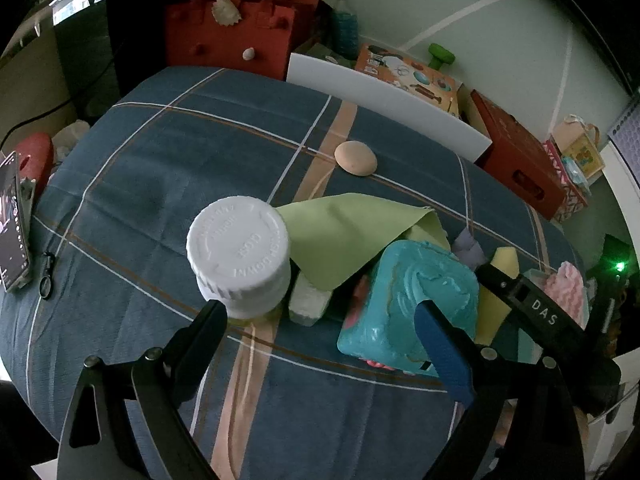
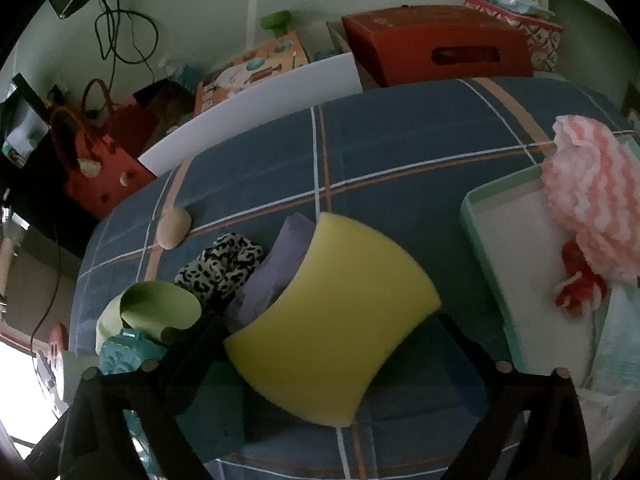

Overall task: Organize soft objects
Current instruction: 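Lower the right gripper onto the yellow sponge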

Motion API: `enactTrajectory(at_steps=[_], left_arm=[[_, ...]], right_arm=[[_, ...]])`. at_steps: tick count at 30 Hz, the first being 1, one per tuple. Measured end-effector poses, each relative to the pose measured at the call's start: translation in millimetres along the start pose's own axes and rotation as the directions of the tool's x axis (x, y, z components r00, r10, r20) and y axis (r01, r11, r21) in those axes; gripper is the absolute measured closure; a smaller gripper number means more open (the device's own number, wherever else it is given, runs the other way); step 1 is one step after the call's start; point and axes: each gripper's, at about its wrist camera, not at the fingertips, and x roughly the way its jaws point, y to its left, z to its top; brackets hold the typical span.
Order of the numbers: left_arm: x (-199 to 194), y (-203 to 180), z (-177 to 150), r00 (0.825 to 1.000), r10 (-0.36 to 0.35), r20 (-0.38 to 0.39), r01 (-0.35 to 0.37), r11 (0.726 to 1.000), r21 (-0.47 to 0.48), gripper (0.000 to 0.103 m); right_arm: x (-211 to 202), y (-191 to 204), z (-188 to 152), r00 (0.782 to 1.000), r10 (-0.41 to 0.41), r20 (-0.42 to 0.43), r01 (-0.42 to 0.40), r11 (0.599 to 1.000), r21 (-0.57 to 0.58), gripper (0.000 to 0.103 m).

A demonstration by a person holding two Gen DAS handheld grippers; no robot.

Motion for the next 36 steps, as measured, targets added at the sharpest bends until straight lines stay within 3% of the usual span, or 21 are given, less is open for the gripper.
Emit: enactTrajectory(at_steps=[14,27,33,34,36], left_arm=[[-3.6,0.0,-0.4,1.000,0.022,0.010,-0.022,1.000,0.008,0.008],[-3.9,-3.9,-0.3,0.999,0.031,0.010,-0.031,0.999,0.028,0.008],[-8.5,-5.4,-0.7,0.999,0.027,0.023,-0.028,0.999,0.033,0.008],[-10.4,-5.8,-0.7,0.999,0.026,0.028,-0.027,0.999,0.036,0.008],[-12.7,-6.2,-0.5,0.999,0.023,0.034,-0.024,0.999,0.038,0.008]], right_arm=[[-6.4,-2.1,-1.8,0.999,0.027,0.021,-0.026,0.999,-0.029,0.026],[4.2,3.3,-6.1,1.000,-0.003,0.006,0.004,0.996,-0.092,0.028],[-4.9,2.3,-5.3,1.000,0.006,0.024,-0.004,0.996,-0.093,0.037],[-6.7,2.1,-4.9,1.000,0.013,0.027,-0.010,0.996,-0.094,0.047],[-11.3,1.8,-4.2,0.999,0.034,0.033,-0.031,0.995,-0.093,0.048]])
